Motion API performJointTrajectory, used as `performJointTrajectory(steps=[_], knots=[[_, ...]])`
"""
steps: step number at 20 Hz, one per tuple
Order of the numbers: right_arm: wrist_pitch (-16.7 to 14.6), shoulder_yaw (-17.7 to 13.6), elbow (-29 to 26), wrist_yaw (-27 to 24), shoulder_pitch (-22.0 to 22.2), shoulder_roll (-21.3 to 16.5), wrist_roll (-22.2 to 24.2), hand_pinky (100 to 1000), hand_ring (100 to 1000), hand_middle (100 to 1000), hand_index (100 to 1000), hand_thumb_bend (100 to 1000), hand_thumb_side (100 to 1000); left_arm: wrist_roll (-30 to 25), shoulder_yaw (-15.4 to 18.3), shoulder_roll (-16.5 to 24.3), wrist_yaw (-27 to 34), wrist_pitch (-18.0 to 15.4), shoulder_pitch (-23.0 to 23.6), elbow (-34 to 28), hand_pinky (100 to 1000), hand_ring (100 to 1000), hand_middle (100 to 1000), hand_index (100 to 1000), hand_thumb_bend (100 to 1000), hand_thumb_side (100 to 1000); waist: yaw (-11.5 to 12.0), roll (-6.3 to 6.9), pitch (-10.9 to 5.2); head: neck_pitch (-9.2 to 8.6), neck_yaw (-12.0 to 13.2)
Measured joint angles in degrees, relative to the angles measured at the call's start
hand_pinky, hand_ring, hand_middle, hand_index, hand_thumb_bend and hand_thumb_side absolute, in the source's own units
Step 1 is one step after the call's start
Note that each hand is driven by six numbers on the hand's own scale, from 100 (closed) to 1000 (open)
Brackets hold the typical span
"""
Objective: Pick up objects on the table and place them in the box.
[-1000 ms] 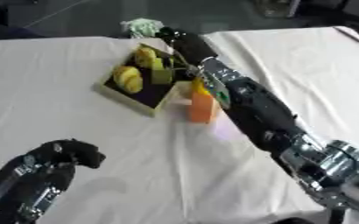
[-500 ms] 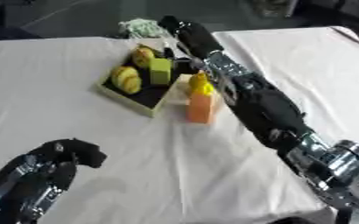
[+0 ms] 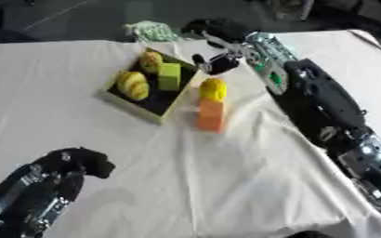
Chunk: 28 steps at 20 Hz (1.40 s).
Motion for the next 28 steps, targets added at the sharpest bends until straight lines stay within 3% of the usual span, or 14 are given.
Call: performJointTrajectory(steps=[3,7,11,17,20,28], knots=[[-3.2,0.4,-5.6,-5.8,2.2,-2.0,5.7,794,885,934,989,100,439,0.1,0.0,0.0,-0.1,0.1,0.0,0.0,746,758,624,785,100,654,-0.2,-0.06,-0.02,0.0,0.1],[-6.6,1.4,-13.2,-11.1,4.9,-4.2,13.5,811,901,943,996,100,512,0.2,0.1,0.0,-0.1,0.0,0.0,0.0,746,758,624,785,100,650,-0.4,-0.36,-0.06,0.0,0.2],[-8.0,2.5,-17.2,-12.2,7.2,-5.1,18.7,834,925,968,1000,100,508,0.2,0.3,0.0,-0.1,0.0,0.0,0.0,746,758,624,785,100,651,-0.4,-0.35,-0.08,-0.01,0.3],[-7.7,4.3,-18.4,-5.3,8.7,-5.2,19.0,866,959,1000,1000,105,459,0.3,0.3,0.1,-0.1,-0.1,0.0,0.0,746,757,624,785,100,650,-0.4,-0.36,-0.09,-0.02,0.3],[-8.2,4.7,-17.5,-0.6,8.7,-4.9,18.5,874,969,1000,1000,163,526,0.3,0.3,0.1,-0.1,-0.1,0.0,0.0,746,757,624,785,100,650,-0.4,-0.32,-0.09,-0.04,0.3],[-10.9,6.0,-12.3,9.4,9.5,-3.4,15.7,874,975,1000,1000,177,640,0.3,0.3,0.1,-0.1,-0.1,0.0,0.0,746,757,623,785,100,651,-0.5,-0.3,-0.09,-0.16,0.3]])
